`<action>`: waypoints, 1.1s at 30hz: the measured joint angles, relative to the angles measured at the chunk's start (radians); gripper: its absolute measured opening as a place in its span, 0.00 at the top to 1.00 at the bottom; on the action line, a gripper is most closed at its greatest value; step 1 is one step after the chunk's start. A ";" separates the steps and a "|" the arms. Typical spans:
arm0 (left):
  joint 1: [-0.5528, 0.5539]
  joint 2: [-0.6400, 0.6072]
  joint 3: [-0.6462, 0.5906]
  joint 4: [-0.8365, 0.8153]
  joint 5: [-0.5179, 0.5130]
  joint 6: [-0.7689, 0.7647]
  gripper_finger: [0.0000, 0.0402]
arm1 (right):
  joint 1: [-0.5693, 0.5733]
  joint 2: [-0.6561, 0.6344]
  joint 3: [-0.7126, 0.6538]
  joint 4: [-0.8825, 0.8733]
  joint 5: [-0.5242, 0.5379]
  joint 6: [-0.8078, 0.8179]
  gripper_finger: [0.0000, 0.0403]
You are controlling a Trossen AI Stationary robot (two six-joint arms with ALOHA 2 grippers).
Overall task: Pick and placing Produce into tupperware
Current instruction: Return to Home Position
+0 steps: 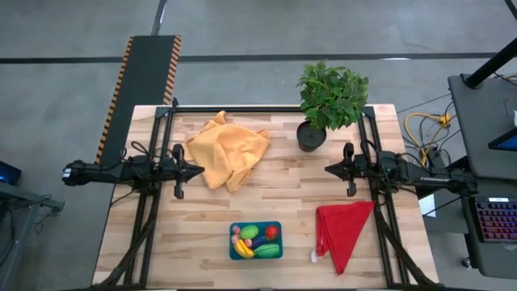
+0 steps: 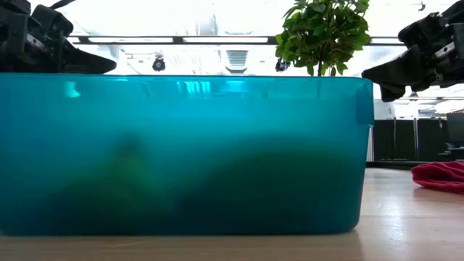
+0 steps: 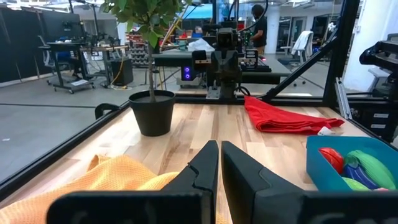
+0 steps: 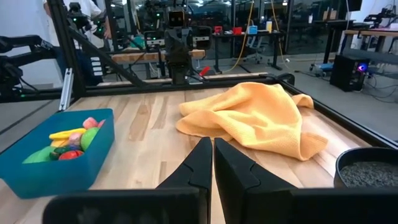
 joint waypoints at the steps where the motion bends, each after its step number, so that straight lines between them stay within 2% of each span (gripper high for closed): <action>1: 0.000 -0.001 -0.001 0.004 0.000 0.000 0.98 | 0.000 0.000 0.000 0.000 0.001 0.000 0.98; 33: 0.000 0.001 -0.002 0.013 0.000 0.000 0.98 | 0.000 0.003 0.000 -0.001 0.000 0.011 0.98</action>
